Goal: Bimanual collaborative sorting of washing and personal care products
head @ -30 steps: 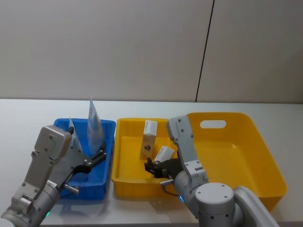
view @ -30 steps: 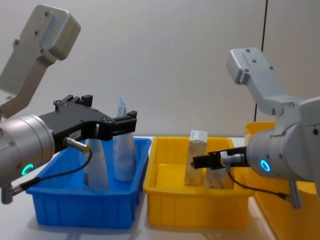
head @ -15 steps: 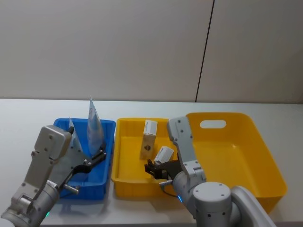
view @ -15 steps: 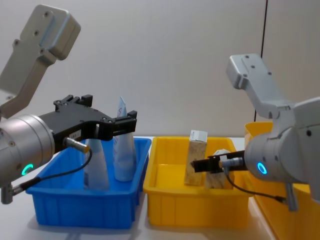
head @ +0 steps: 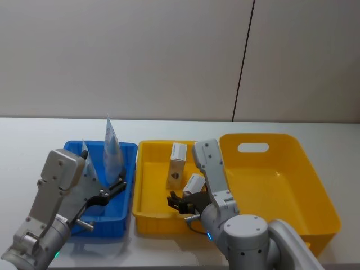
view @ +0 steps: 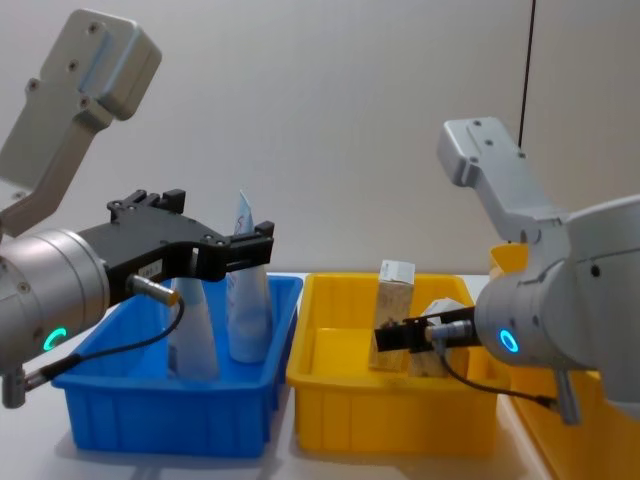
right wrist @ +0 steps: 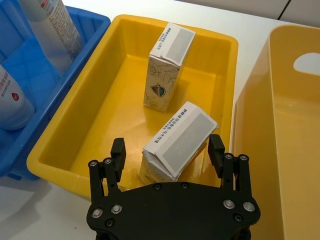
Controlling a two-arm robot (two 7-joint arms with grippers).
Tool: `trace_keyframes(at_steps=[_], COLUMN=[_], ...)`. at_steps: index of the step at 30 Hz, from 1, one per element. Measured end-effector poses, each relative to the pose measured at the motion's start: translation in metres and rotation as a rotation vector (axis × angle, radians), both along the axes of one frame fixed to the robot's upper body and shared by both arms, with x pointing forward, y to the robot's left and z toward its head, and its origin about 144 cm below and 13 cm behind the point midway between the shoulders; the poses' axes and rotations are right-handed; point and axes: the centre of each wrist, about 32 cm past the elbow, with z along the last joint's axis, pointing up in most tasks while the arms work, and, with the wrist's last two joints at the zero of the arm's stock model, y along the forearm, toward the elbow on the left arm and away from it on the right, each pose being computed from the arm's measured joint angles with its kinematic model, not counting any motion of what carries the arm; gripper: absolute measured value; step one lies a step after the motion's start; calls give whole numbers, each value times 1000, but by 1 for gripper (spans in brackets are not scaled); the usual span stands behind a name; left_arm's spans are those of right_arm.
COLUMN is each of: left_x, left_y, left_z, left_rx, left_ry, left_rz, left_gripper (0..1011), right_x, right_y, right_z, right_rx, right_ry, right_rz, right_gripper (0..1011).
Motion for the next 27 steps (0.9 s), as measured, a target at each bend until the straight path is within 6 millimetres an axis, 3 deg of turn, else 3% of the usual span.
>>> trace_keyframes(at_steps=[27], left_x=[0], left_y=[0], left_z=[0], left_rx=[0], left_ry=[0], left_rz=[0], left_gripper=[1001], right_x=[7], right_y=[1], right_z=[-5], right_rx=[-21], right_ry=[-10], right_rz=[-20], right_gripper=[971])
